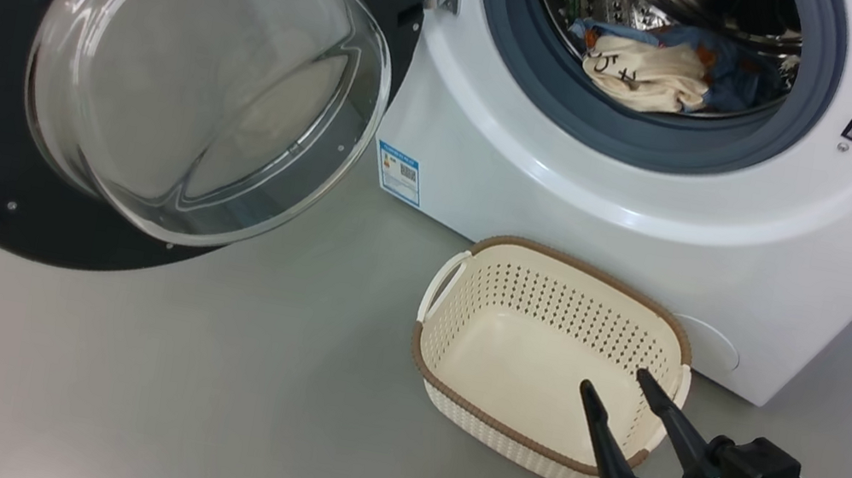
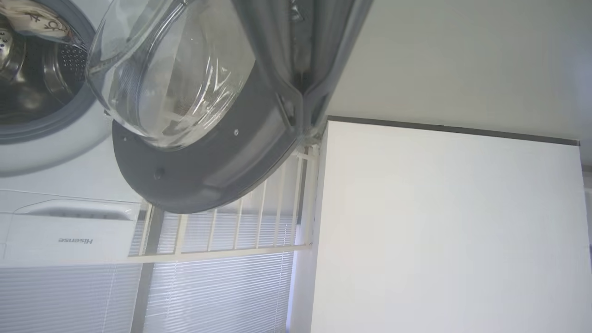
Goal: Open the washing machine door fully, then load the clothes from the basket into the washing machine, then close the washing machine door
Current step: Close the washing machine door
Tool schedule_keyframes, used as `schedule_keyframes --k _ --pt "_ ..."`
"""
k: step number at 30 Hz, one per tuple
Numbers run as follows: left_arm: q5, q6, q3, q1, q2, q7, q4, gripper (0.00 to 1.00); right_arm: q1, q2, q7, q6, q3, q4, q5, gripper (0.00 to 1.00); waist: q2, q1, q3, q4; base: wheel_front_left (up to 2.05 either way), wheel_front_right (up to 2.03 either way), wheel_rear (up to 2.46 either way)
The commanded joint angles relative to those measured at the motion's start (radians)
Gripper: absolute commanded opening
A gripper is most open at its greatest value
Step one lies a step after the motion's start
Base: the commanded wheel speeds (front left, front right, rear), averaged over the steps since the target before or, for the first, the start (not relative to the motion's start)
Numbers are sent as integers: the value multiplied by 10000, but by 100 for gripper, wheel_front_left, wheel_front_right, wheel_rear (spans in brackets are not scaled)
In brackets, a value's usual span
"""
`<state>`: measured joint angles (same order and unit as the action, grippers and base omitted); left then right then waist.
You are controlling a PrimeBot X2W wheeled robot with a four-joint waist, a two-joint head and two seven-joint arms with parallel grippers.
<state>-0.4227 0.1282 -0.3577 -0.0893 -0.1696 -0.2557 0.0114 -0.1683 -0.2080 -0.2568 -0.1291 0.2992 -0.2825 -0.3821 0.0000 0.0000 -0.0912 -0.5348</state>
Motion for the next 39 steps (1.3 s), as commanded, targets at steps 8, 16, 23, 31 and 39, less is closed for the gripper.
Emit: schedule_keyframes --k 8,16,23,31,39 --pt "-2481 23 -355 -3210 -2859 -61 1201 0 -286 68 -49 -16 13 431 190 100 0 0 -712 247 0 0 0" --pt "-5308 24 318 -5359 -4727 116 4477 0 -667 61 -49 -16 237 380 228 100 0 0 -1174 691 0 0 0" --pt "-7455 24 1451 -6550 -5874 1881 6531 0 -880 1 -49 -16 514 341 275 100 0 0 -1576 1036 0 0 0" --pt "-8794 24 2297 -7065 -6458 4282 7687 0 -1074 -28 -49 -16 828 297 304 100 0 0 -1887 1223 0 0 0" --pt "-9198 24 2802 -7506 -6535 5094 8393 0 -1225 -109 -49 -16 975 304 293 100 0 0 -2135 1248 0 0 0"
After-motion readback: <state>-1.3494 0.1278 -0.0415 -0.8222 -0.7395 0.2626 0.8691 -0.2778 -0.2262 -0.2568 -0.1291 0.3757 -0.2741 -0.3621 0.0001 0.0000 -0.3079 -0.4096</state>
